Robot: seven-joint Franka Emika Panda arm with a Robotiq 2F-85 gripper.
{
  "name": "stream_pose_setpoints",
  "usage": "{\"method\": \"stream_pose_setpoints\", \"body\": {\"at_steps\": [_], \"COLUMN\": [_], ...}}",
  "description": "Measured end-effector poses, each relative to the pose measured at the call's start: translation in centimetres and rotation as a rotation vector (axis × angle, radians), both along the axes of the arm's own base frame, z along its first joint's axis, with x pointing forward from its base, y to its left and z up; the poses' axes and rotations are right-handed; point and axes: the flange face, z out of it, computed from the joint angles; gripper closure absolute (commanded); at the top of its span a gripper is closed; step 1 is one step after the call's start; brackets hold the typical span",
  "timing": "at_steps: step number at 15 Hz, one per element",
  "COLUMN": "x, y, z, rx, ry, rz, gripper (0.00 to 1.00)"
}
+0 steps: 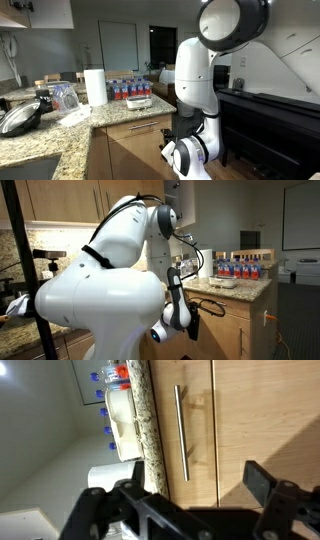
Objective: Open the top drawer
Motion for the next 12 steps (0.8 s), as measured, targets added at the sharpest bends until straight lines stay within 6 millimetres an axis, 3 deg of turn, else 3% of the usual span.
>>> {"method": "stream_pose_setpoints", "body": {"at_steps": [3, 12], "x": [1.09, 1.48], "y": [-0.80, -0.47], "z": [-0.39, -0.52], "rx": [-0.007, -0.006], "ry": [-0.018, -0.036], "rz": [-0.008, -0.007], "gripper": [0.00, 0.00]}}
